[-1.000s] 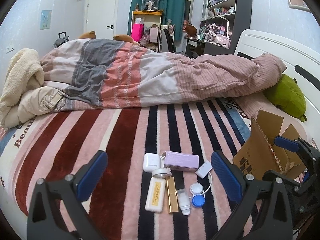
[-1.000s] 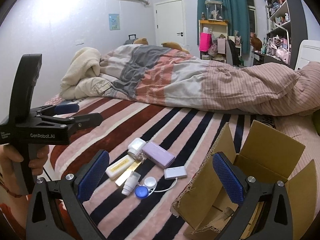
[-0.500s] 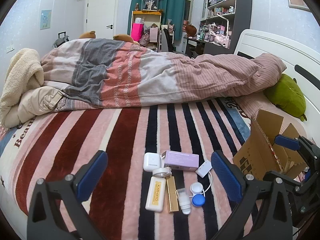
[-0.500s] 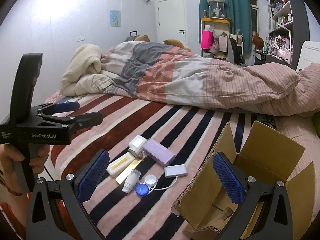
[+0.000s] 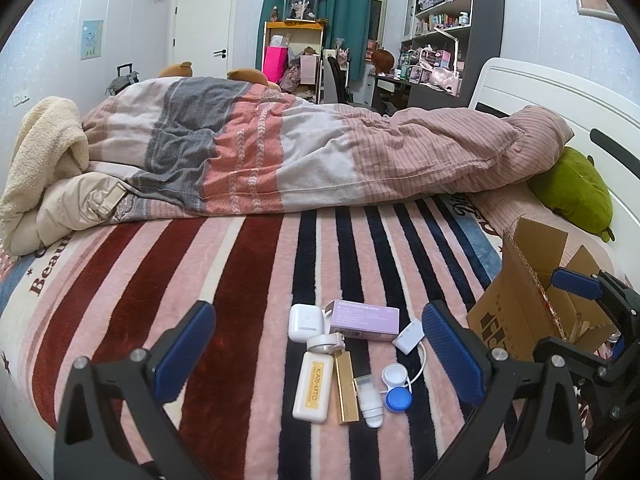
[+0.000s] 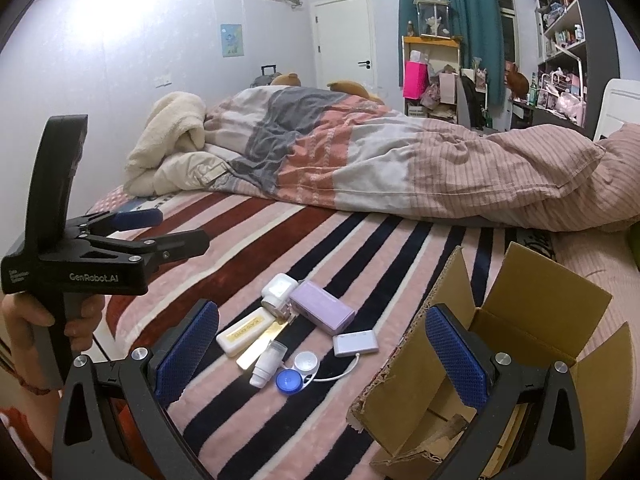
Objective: Organize rigid objects
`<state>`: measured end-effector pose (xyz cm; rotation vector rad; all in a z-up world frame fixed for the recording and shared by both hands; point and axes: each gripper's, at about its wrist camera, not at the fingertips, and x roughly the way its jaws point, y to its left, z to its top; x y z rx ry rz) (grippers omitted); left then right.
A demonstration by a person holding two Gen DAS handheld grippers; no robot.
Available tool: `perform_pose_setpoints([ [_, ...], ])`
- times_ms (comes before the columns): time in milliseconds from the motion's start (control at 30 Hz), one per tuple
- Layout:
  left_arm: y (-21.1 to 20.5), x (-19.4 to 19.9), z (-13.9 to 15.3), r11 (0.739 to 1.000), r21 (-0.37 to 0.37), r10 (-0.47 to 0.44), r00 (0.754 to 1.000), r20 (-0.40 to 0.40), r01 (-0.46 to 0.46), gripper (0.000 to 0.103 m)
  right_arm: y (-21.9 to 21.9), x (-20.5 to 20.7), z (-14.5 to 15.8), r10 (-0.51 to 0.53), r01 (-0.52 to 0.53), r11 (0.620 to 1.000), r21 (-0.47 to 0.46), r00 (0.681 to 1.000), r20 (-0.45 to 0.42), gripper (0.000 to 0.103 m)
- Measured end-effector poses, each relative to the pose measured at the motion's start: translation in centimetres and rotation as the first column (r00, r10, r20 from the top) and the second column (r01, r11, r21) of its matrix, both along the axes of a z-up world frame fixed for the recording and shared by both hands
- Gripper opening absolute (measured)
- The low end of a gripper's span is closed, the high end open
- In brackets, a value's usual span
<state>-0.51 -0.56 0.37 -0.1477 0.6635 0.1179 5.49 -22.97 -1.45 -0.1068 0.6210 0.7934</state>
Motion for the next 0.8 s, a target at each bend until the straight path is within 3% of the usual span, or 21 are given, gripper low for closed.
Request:
perform_pose_setpoints([
  [100, 0.0, 0.0, 0.0, 1.0, -0.001, -0.001, 1.0, 0.0, 0.001, 0.103, -0.1, -0.1, 0.0, -0.005, 0.005, 1.0, 0.001, 1.0, 0.002, 0.103],
  [200, 0.3, -0.2, 0.0, 1.0, -0.001, 0.002, 1.0, 0.004, -0.002, 0.103, 0.0, -0.8, 0.5, -0.027, 0.028, 0.999, -0.016, 0.997, 0.072, 0.103],
  [300, 1.2, -0.6, -0.2, 1.0, -0.002, 0.015, 1.0, 0.009, -0.015, 0.103, 1.0, -1.8, 1.2, 0.005, 0.0, 0.999, -0.035, 0.992, 0.125, 0.097],
  [400, 3.1, -0.8, -0.9, 1.0, -0.022, 0.02, 1.0, 0.009, -0.02, 0.103, 2.7, -2.2, 1.2, 0.052, -0.047, 0.998, -0.039, 0.99, 0.13, 0.082],
  [467, 4.4, -0.9, -1.6, 0.999, -0.021, 0.03, 1.0, 0.002, -0.03, 0.103, 4.3, -2.3, 0.6, 0.095, -0.091, 0.995, -0.044, 0.99, 0.108, 0.069],
  [567, 6.2, -0.5, -3.7, 0.999, -0.019, 0.036, 0.999, -0.041, -0.037, 0.103, 7.0, -2.4, -1.5, 0.172, -0.169, 0.983, -0.069, 0.984, 0.045, 0.06],
  [667, 7.3, -0.2, -5.8, 0.999, -0.031, 0.027, 0.996, -0.084, -0.029, 0.102, 9.3, -2.2, -4.5, 0.214, -0.218, 0.971, -0.1, 0.976, -0.047, 0.057],
  [800, 8.0, 0.1, -7.8, 0.998, -0.056, -0.014, 0.993, -0.115, 0.008, 0.102, 10.7, -1.4, -9.2, 0.189, -0.215, 0.963, -0.163, 0.968, -0.164, 0.055],
])
